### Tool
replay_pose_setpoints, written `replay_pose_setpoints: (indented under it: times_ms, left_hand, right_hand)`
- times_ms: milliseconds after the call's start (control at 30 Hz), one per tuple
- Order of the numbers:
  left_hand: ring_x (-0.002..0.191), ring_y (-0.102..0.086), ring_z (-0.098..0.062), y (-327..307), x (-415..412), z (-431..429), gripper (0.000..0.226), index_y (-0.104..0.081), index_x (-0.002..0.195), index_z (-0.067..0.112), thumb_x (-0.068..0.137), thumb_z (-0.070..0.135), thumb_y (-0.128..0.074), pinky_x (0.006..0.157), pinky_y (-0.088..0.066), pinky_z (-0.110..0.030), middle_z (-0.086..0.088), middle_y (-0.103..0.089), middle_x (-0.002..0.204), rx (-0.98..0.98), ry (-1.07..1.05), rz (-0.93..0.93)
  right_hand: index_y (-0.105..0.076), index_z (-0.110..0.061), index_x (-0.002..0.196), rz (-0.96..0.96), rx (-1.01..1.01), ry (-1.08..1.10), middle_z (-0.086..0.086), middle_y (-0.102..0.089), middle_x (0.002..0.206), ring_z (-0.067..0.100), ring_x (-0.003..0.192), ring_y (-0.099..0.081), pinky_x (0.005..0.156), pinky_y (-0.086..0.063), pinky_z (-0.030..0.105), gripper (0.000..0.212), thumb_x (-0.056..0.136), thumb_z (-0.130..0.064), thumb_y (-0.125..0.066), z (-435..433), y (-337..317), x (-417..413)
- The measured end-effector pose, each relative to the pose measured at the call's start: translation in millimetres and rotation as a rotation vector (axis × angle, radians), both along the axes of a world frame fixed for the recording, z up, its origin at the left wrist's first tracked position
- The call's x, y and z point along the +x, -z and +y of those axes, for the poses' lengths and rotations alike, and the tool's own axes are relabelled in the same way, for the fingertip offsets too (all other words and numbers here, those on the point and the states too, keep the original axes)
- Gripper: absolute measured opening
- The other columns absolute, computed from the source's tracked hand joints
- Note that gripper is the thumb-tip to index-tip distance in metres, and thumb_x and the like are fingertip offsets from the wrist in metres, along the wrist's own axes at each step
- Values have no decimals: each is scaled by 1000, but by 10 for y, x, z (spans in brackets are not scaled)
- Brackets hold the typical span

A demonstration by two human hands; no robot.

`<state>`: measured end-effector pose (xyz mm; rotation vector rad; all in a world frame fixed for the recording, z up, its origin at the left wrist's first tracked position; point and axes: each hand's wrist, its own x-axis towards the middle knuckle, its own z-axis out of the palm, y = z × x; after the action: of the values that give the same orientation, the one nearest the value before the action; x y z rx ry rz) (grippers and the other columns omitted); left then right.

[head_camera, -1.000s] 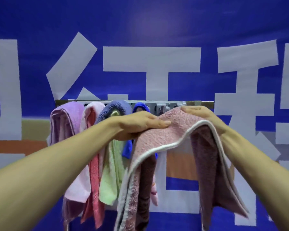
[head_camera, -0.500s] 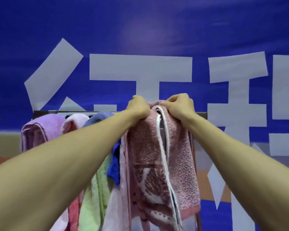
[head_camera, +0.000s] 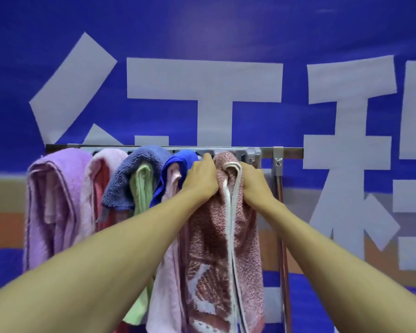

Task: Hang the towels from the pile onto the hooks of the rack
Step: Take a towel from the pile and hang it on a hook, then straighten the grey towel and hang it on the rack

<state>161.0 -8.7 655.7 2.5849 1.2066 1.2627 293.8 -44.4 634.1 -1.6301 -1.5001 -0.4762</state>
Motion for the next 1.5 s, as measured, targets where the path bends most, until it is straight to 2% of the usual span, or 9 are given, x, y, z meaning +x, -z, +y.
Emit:
replay_pose_setpoints:
  times_ms: [233, 333, 500, 667, 733, 867, 1033, 1200, 1500]
  left_hand:
    - [101, -54, -47, 180, -163, -40, 15, -44, 75, 8, 90, 9, -46, 65, -29, -38, -26, -61, 105, 113, 25, 18]
    - [104, -53, -46, 321, -254, -97, 11, -53, 90, 6, 91, 15, -48, 69, -34, -39, -25, -62, 107, 101, 92, 19]
    - [105, -56, -39, 659, -383, -196, 42, -47, 131, 14, 89, 14, -48, 87, -46, -44, -15, -67, 109, -46, 226, -53]
    - [110, -57, -34, 1129, -518, -285, 51, -38, 141, 18, 91, 16, -44, 92, -48, -41, -13, -64, 121, -296, 234, 11]
    - [100, -61, -28, 1337, -610, -378, 53, -35, 144, 19, 91, 14, -43, 85, -52, -34, -10, -63, 119, -461, 283, 109]
    - [57, -47, -12, 1625, -846, -663, 37, -51, 129, 3, 93, 2, -44, 43, -38, -13, -9, -61, 89, -650, 340, 226]
    - [88, -64, -32, 1774, -1236, -965, 33, -59, 121, 2, 91, 1, -44, 67, -49, -34, -19, -65, 107, -615, 333, 98]
    - [86, -65, -18, 2096, -1594, -1341, 26, -64, 112, 9, 91, 6, -50, 73, -53, -26, -12, -69, 103, -660, 350, -1]
    - [80, -67, -19, 3429, -1820, -1539, 21, -66, 108, 5, 88, 4, -57, 77, -51, -21, -6, -70, 88, -889, 402, 263]
  right_hand:
    - [-68, -8, 75, 365, 42, -158, 6, -73, 79, 15, 73, -63, 71, -54, 41, 17, 87, -21, -65, -28, 161, 19]
    - [-70, -10, 78, 376, 9, -134, 2, -74, 79, 16, 75, -64, 73, -55, 43, 14, 83, -22, -69, -132, 233, -23]
    - [-73, -13, 82, 455, -43, -129, 0, -74, 81, 21, 85, -69, 76, -56, 40, 16, 82, -28, -69, -350, 419, -177]
    - [-73, -21, 80, 555, -129, -135, -2, -75, 79, 23, 84, -71, 79, -58, 48, 22, 79, -41, -64, -538, 736, -286]
    - [-73, -21, 83, 575, -160, -133, -3, -75, 82, 20, 83, -72, 79, -58, 47, 25, 76, -44, -64, -647, 873, -358]
    - [-71, -20, 101, 582, -246, -127, -1, -73, 96, 22, 89, -71, 80, -59, 46, 24, 84, -34, -60, -940, 1178, -583]
    - [-59, 10, 109, 636, -324, -85, 23, -66, 96, 33, 90, -69, 80, -58, 49, 32, 90, -15, -55, -1437, 1594, -894]
    - [-60, -6, 116, 711, -458, -124, 9, -62, 101, 18, 90, -62, 77, -58, 36, 24, 94, -14, -56, -1908, 2105, -1215]
    - [-62, -9, 109, 789, -779, -85, 15, -67, 105, 21, 87, -64, 77, -56, 37, 18, 92, -16, -59, -2064, 3608, -1370]
